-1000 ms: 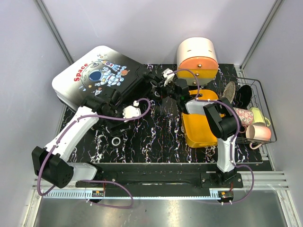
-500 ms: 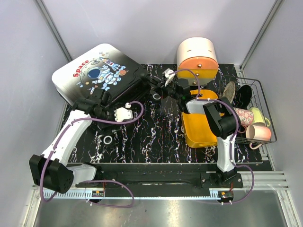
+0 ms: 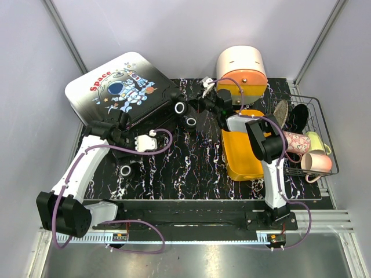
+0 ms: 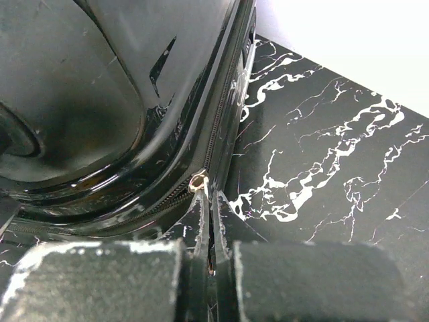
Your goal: Open, take out, and arrange the luggage
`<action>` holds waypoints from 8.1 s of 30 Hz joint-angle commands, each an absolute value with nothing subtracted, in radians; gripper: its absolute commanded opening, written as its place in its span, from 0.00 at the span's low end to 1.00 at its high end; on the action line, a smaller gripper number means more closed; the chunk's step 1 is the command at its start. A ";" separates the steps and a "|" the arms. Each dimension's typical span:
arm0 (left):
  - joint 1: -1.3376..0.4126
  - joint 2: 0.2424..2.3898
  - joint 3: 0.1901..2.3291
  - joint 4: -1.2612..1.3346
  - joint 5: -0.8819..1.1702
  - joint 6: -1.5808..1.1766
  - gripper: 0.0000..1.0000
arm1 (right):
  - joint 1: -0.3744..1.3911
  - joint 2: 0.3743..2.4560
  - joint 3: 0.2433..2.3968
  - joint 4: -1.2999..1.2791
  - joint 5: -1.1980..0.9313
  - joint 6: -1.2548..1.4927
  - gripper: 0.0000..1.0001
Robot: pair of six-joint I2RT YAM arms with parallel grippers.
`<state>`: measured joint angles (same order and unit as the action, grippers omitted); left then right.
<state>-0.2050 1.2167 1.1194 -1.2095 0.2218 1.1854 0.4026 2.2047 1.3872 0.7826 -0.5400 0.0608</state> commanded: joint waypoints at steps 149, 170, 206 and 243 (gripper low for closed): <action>0.594 1.368 1.417 -0.775 0.856 -0.218 0.99 | 0.659 1.884 1.762 -0.626 -0.360 0.047 0.00; 0.623 1.532 1.680 -0.911 0.710 -0.090 0.99 | 0.513 1.830 2.079 -0.969 -0.624 -0.055 1.00; 0.359 1.703 2.168 -1.063 0.508 0.227 0.99 | 0.564 1.816 1.571 -0.417 -0.701 -0.373 0.48; 0.071 0.979 1.243 -1.284 0.709 0.601 0.99 | 0.726 1.689 1.315 -0.272 -0.629 -0.143 0.78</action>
